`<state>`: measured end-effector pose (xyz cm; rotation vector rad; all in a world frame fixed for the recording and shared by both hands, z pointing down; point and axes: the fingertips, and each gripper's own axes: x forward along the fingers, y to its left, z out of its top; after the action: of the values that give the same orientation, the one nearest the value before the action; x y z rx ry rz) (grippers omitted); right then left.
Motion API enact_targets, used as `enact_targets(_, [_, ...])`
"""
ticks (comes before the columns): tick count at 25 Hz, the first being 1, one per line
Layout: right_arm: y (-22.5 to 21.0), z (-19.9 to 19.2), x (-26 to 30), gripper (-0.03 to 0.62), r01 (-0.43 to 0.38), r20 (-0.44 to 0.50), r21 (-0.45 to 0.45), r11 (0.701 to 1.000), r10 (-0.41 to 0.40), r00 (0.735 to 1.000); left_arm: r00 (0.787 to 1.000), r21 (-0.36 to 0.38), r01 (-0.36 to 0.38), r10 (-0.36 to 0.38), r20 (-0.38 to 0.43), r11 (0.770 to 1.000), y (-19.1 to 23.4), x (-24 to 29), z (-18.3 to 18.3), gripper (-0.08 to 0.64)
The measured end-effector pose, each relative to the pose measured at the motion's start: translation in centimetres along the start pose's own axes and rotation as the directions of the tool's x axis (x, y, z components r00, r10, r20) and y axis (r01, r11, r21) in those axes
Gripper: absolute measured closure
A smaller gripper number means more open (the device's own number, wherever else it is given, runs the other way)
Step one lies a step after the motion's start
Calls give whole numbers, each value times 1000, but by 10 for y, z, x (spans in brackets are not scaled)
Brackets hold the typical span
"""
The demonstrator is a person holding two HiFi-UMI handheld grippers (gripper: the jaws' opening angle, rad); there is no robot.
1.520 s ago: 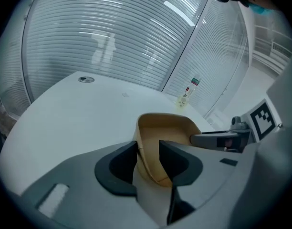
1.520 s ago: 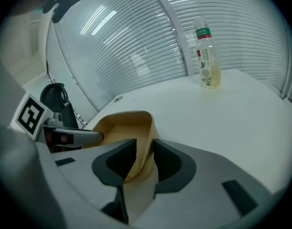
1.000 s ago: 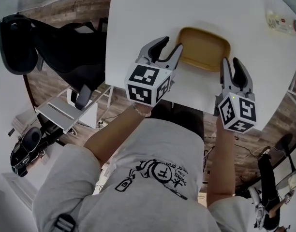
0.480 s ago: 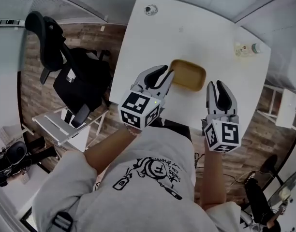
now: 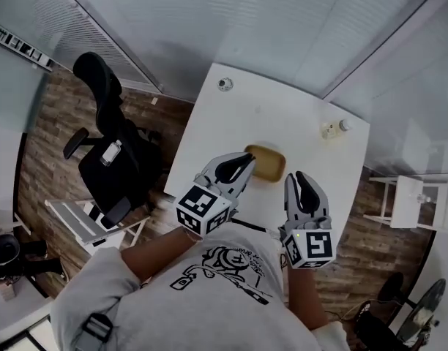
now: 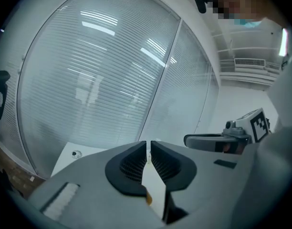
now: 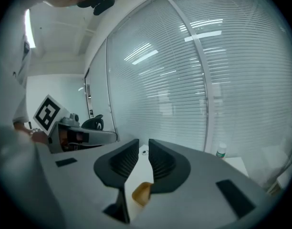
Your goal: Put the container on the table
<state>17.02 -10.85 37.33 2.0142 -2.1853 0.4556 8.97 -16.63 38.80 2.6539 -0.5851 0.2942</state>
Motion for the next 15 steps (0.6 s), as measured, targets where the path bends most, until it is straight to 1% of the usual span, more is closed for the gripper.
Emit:
enact_targets(3, [12, 21, -11, 534, -25, 34, -13, 1000, 26, 999, 999, 3, 15, -15, 41, 1000, -13, -11, 20, 537])
enact_targets(7, [22, 48, -23, 535, -33, 70, -42, 999, 36, 997, 996, 17, 44, -45, 80, 999, -26, -24, 42, 540])
enact_targets(11, [28, 70, -33, 535, -33, 104, -48, 998, 38, 994, 993, 44, 65, -69, 101, 997, -37, -36, 59, 540])
enact_targets(15, [37, 86, -36, 544, -42, 108, -68, 997, 49, 993, 990, 53, 82, -88, 109, 995, -44, -42, 71, 540])
